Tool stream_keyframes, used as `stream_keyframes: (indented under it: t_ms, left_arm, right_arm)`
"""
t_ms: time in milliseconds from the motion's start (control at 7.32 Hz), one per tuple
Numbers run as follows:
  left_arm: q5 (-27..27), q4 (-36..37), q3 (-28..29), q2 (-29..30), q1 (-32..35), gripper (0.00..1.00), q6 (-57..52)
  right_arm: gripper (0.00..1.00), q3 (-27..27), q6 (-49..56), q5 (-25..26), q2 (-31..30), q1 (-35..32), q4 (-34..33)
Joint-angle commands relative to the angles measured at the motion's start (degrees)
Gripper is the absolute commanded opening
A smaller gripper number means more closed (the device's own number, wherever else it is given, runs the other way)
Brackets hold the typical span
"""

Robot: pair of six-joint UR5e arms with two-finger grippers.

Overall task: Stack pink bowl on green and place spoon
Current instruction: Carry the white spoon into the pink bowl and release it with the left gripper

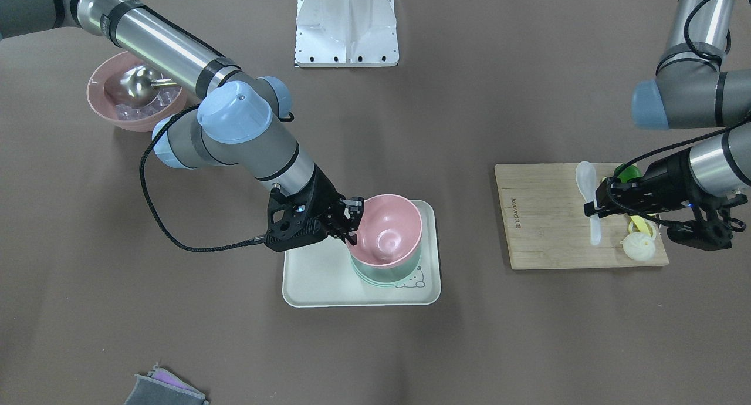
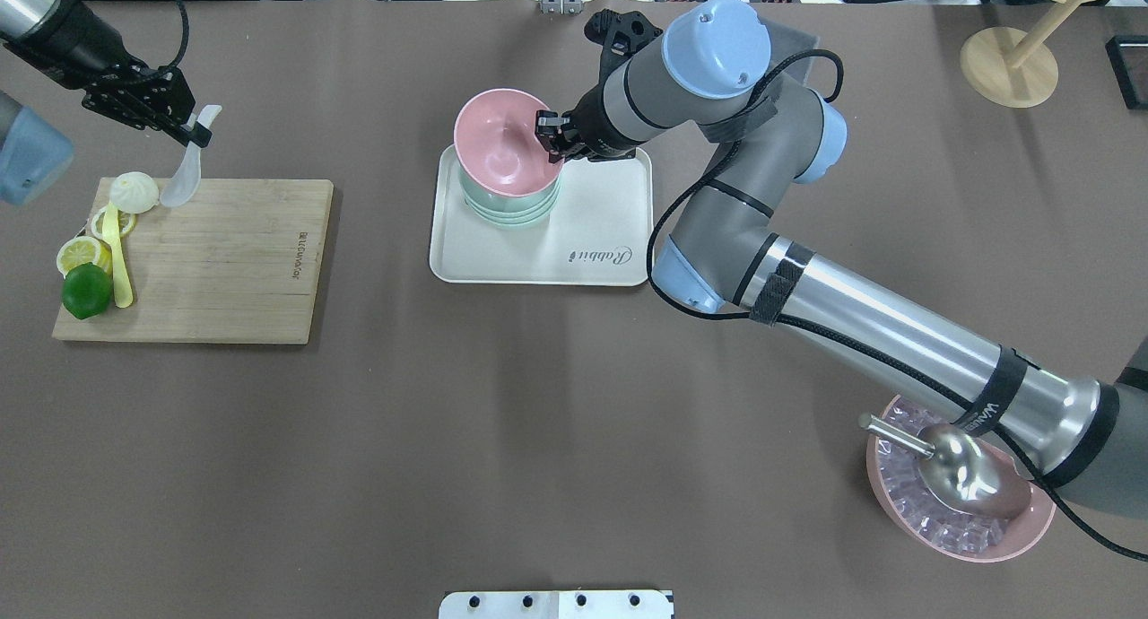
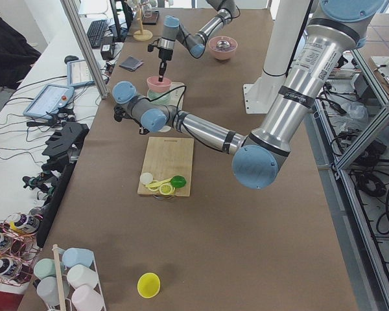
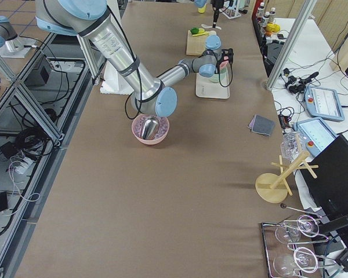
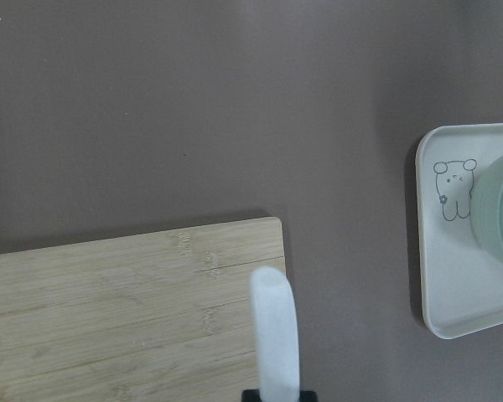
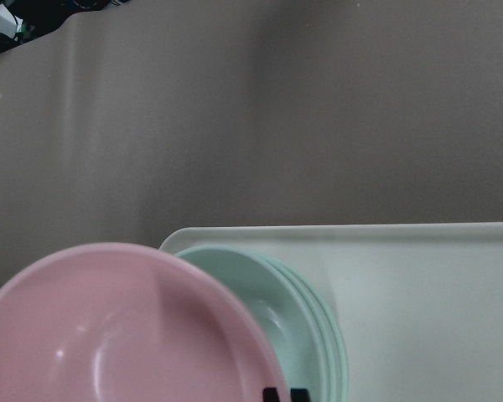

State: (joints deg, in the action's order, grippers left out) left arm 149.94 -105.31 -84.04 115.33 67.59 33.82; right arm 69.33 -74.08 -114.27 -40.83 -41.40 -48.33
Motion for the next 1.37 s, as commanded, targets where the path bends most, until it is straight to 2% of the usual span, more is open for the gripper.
stream_keyframes:
  t_ms: [0,137,547,820,957,1093,1230]
  left_arm:
    - [0.0,0.1,0.0,0.0,0.0,0.0,0.0]
    - [0.0,0.0,0.2,0.1,0.0,0.0,-0.1]
    - [-0.1,0.1,1.5,2.2,-0.1,0.0,1.8]
    - [-0.2,-0.6,2.5,7.3,-1.7,0.0,10.6]
    - [-0.8,-0.8,3.6,11.2,-4.5,0.0,15.1]
    - [-4.1,-1.2,5.4,15.8,-6.8,0.0,19.1]
    - [-9.2,-5.6,7.6,18.7,-9.7,0.0,22.9]
  right_arm:
    - [0.98,-0.2,-0.1,1.3,0.3,0.1,0.0]
    - [1.0,-0.2,-0.2,3.0,0.3,0.8,0.1]
    - [1.0,0.3,-1.3,2.9,0.3,0.7,0.2]
    - [1.0,1.1,-1.5,1.6,0.2,-0.2,0.0]
    - [1.0,1.1,-1.5,-1.5,-0.2,-1.7,0.1]
    - [1.0,1.3,-1.2,-4.6,-0.6,-3.3,0.1]
    - [1.0,3.2,-0.9,-6.9,-2.7,-4.7,0.1]
